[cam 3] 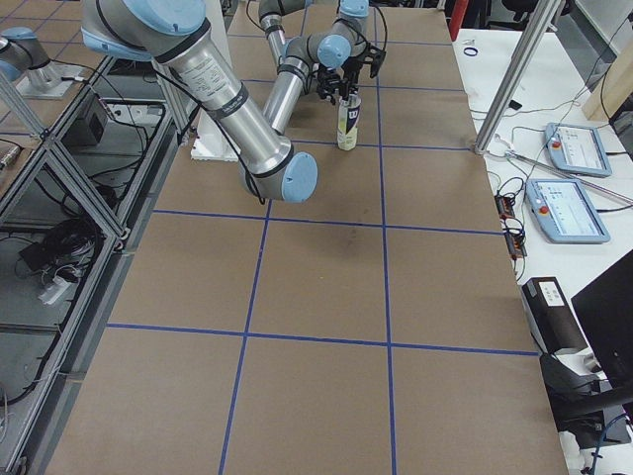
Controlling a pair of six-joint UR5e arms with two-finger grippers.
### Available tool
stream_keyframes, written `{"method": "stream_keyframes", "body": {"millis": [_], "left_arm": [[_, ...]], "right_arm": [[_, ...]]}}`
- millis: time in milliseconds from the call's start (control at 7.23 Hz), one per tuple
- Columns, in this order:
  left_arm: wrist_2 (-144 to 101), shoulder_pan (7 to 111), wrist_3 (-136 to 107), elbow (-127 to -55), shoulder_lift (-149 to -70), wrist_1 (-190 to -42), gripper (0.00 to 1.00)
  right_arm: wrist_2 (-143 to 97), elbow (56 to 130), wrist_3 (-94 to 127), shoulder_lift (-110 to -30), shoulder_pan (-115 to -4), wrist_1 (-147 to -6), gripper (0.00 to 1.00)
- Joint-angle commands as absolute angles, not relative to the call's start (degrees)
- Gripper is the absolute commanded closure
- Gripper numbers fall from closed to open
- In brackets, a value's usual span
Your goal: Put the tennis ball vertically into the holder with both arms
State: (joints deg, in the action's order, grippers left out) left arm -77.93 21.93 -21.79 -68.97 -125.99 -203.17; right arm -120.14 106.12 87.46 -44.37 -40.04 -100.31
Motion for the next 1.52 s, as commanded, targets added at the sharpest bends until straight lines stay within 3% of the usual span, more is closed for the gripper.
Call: {"method": "stream_keyframes", "body": {"millis": [0, 415, 968, 1383], "left_arm": [[-78.3, 22.2, -21.9, -72.8, -123.6, -202.9, 0.01], [-78.1, 24.9, -22.1, -79.5, -116.3, -202.8, 0.01], [-72.9, 36.1, -27.3, -79.1, -107.5, -195.4, 0.01], [-74.7, 40.8, -36.8, -79.0, -99.8, -185.0, 0.02]], "right_arm": [[-120.6, 109.1, 86.4, -48.7, -43.1, -100.4, 0.02], [-120.7, 110.3, 78.9, -53.2, -47.4, -100.4, 0.02], [-120.3, 109.1, 54.1, -65.4, -56.6, -99.9, 0.02], [-120.2, 104.4, 43.5, -66.7, -61.8, -99.9, 0.02]]}}
